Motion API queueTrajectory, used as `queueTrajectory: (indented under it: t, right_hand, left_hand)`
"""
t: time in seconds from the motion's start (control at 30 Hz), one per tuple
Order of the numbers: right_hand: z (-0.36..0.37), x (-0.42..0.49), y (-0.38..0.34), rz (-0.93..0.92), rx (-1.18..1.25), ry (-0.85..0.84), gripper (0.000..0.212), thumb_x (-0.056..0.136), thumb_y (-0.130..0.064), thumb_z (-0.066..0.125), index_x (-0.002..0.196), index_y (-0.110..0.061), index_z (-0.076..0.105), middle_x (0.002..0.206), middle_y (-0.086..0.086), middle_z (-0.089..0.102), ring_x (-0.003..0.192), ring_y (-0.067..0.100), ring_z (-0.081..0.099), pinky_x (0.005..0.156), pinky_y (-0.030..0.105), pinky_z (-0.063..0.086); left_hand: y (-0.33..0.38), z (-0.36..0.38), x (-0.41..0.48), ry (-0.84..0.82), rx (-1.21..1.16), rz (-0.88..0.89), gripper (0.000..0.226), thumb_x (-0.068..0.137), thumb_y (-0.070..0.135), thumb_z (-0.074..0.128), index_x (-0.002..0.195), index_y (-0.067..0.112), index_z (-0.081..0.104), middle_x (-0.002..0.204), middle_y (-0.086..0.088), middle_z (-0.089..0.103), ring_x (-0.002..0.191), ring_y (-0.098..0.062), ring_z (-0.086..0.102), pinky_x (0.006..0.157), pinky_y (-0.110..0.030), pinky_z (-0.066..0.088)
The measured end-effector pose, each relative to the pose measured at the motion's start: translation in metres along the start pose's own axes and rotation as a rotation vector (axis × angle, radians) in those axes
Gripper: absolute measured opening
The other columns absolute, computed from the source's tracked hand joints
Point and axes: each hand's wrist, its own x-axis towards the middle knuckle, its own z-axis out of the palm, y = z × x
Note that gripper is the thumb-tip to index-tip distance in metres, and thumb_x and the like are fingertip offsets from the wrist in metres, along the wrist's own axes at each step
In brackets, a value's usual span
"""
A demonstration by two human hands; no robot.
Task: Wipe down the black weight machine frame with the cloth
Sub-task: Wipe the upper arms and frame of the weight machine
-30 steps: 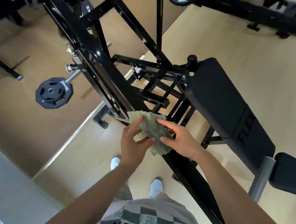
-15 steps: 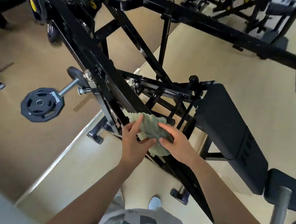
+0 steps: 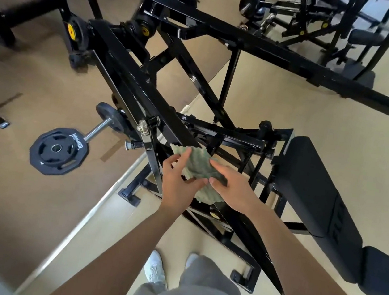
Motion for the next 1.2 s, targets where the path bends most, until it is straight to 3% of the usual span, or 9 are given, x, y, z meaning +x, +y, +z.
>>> queueTrajectory:
  t: [0.07, 0.2, 0.3, 0.37, 0.57, 0.77, 1.0, 1.1, 1.2]
  right_hand:
    - [0.001, 0.017, -0.009, -0.015, -0.018, -0.025, 0.057, 0.103, -0.026, 0.055, 0.156, -0.022, 0.034, 0.138, 0.009, 0.056, 0.122, 0.021, 0.056, 0.105, 0.029, 0.044]
    - [-0.003, 0.052, -0.034, -0.049, 0.018, -0.091, 0.057, 0.105, -0.02, 0.051, 0.158, -0.018, 0.029, 0.143, 0.005, 0.05, 0.126, 0.015, 0.051, 0.107, 0.028, 0.043]
    - [-0.007, 0.078, -0.042, -0.056, 0.143, -0.176, 0.059, 0.104, -0.012, 0.052, 0.158, -0.017, 0.028, 0.15, -0.002, 0.044, 0.132, 0.008, 0.044, 0.111, 0.023, 0.037]
    - [-0.009, 0.097, -0.042, -0.052, 0.2, -0.215, 0.061, 0.103, -0.011, 0.054, 0.157, -0.024, 0.03, 0.155, -0.002, 0.044, 0.137, 0.012, 0.046, 0.116, 0.034, 0.038]
    - [-0.016, 0.139, -0.049, -0.046, 0.304, -0.316, 0.06, 0.102, -0.011, 0.055, 0.152, -0.037, 0.038, 0.149, -0.006, 0.051, 0.131, 0.01, 0.052, 0.113, 0.039, 0.043]
    - [-0.018, 0.154, -0.051, -0.065, 0.334, -0.379, 0.058, 0.102, -0.01, 0.054, 0.15, -0.041, 0.042, 0.146, -0.005, 0.053, 0.13, 0.011, 0.053, 0.111, 0.041, 0.045]
    - [-0.016, 0.086, -0.013, -0.101, 0.271, -0.283, 0.052, 0.105, -0.013, 0.05, 0.154, -0.025, 0.038, 0.151, 0.0, 0.047, 0.128, 0.006, 0.049, 0.092, 0.006, 0.045]
    - [-0.013, 0.043, 0.014, -0.088, 0.236, -0.21, 0.053, 0.105, -0.017, 0.052, 0.155, -0.023, 0.037, 0.152, -0.001, 0.048, 0.134, 0.008, 0.048, 0.112, 0.03, 0.044]
    - [-0.011, 0.001, 0.036, -0.048, 0.227, -0.15, 0.053, 0.104, -0.017, 0.054, 0.154, -0.024, 0.038, 0.15, -0.003, 0.05, 0.134, 0.007, 0.05, 0.113, 0.033, 0.043]
  left_hand:
    - [-0.003, -0.007, 0.014, 0.025, 0.001, -0.013, 0.087, 0.075, 0.025, 0.09, 0.151, 0.035, 0.046, 0.141, -0.001, 0.038, 0.132, -0.013, 0.042, 0.088, -0.003, 0.044]
    - [-0.009, -0.024, 0.046, 0.059, 0.013, -0.015, 0.087, 0.075, 0.033, 0.088, 0.149, 0.044, 0.044, 0.138, 0.004, 0.043, 0.13, -0.02, 0.049, 0.105, -0.041, 0.051]
    - [-0.011, -0.034, 0.062, 0.053, 0.023, -0.054, 0.086, 0.075, 0.042, 0.085, 0.149, 0.045, 0.041, 0.139, 0.004, 0.043, 0.133, -0.021, 0.047, 0.11, -0.05, 0.047]
    - [-0.011, -0.04, 0.07, 0.053, 0.022, -0.067, 0.086, 0.073, 0.052, 0.082, 0.148, 0.049, 0.041, 0.14, 0.005, 0.041, 0.131, -0.022, 0.049, 0.108, -0.053, 0.048]
    - [-0.007, -0.039, 0.089, 0.103, -0.048, -0.143, 0.08, 0.084, 0.039, 0.081, 0.152, 0.045, 0.039, 0.14, 0.006, 0.033, 0.133, -0.025, 0.047, 0.104, -0.051, 0.052]
    - [-0.002, -0.026, 0.089, 0.173, -0.087, -0.148, 0.078, 0.078, 0.065, 0.067, 0.148, 0.053, 0.037, 0.138, 0.014, 0.031, 0.136, -0.025, 0.045, 0.108, -0.048, 0.049]
    - [0.002, -0.009, 0.051, 0.142, 0.0, -0.115, 0.067, 0.091, 0.037, 0.074, 0.151, 0.039, 0.044, 0.152, 0.0, 0.03, 0.14, -0.024, 0.04, 0.108, -0.04, 0.05]
    - [0.003, 0.009, 0.018, 0.112, -0.034, -0.093, 0.071, 0.082, 0.051, 0.073, 0.147, 0.047, 0.044, 0.149, 0.004, 0.03, 0.138, -0.023, 0.043, 0.104, -0.042, 0.054]
    - [0.002, 0.029, -0.013, 0.047, -0.095, -0.057, 0.072, 0.083, 0.045, 0.077, 0.147, 0.048, 0.044, 0.147, 0.005, 0.026, 0.139, -0.024, 0.043, 0.103, -0.041, 0.055]
